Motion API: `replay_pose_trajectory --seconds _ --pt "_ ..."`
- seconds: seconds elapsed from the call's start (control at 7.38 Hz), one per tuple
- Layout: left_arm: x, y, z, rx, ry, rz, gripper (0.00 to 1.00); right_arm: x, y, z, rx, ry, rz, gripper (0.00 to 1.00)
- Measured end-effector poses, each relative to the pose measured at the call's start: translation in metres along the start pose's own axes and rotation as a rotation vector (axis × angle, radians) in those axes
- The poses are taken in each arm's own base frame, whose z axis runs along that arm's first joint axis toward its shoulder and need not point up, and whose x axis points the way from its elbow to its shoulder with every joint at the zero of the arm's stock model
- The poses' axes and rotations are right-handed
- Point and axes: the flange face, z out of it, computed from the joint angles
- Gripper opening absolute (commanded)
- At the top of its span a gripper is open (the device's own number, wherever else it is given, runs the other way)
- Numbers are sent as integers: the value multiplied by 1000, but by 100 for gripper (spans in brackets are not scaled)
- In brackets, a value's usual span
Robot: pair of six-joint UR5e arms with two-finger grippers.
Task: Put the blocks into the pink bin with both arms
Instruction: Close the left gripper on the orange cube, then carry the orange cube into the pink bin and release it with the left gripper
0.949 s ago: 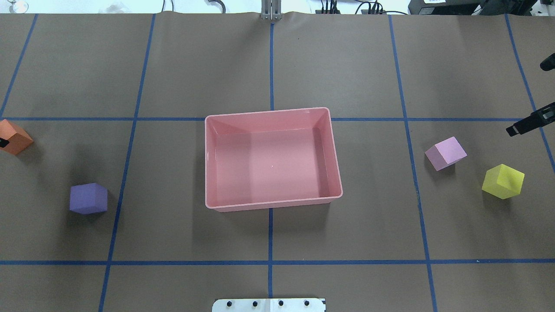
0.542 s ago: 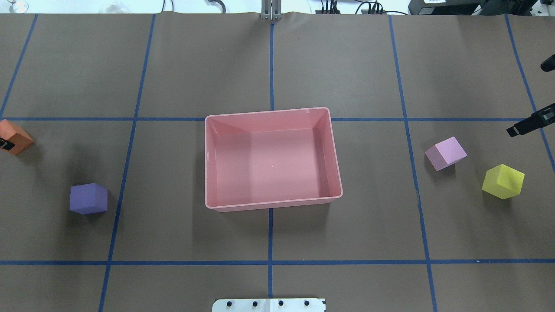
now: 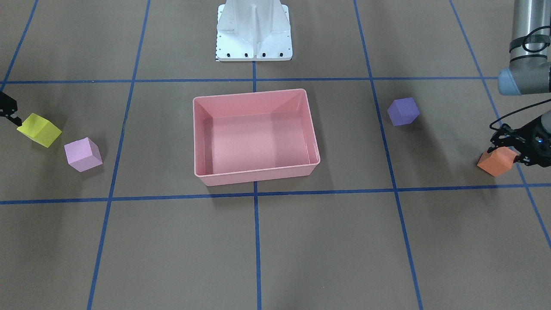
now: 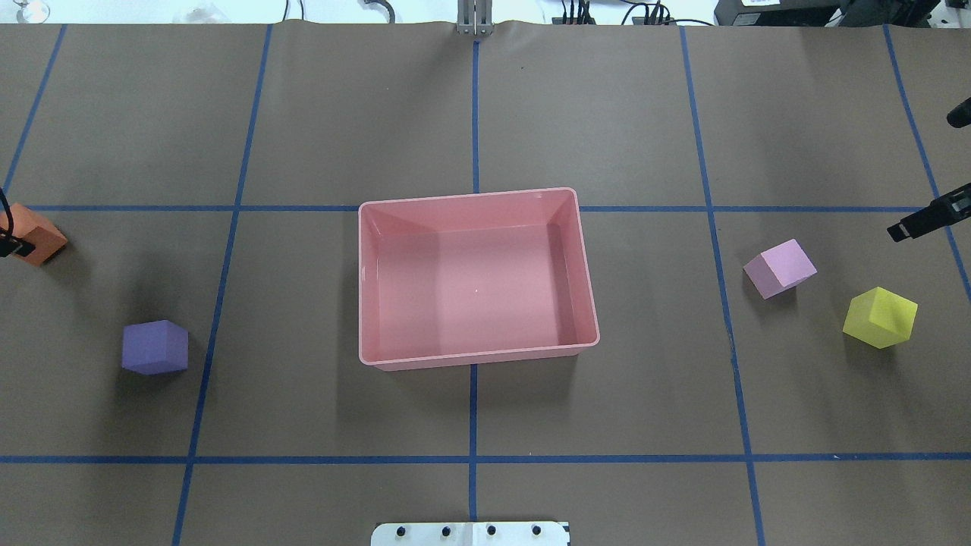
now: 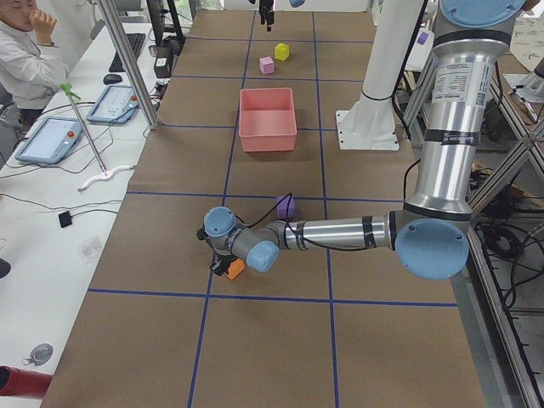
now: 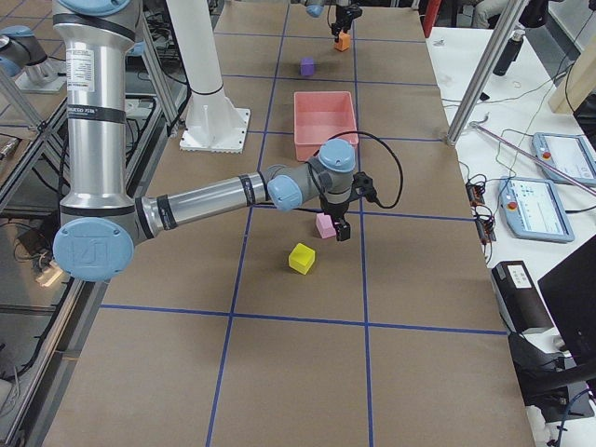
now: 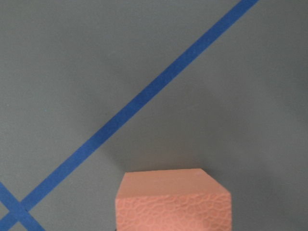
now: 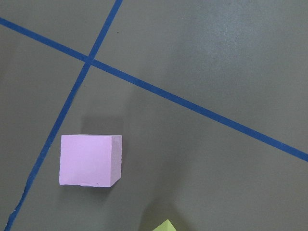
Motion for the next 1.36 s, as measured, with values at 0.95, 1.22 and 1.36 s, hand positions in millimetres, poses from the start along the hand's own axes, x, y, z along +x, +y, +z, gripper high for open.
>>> replay_pose_trajectory --seconds 0.95,1.22,1.36 --pt "223 -209 -104 111 178 -541 50 1 1 1 -2 3 3 100" --pt "335 -280 -84 99 215 -656 51 2 1 1 -2 5 20 100" --pt "393 -312 -77 82 209 -694 59 0 0 2 -2 3 41 100"
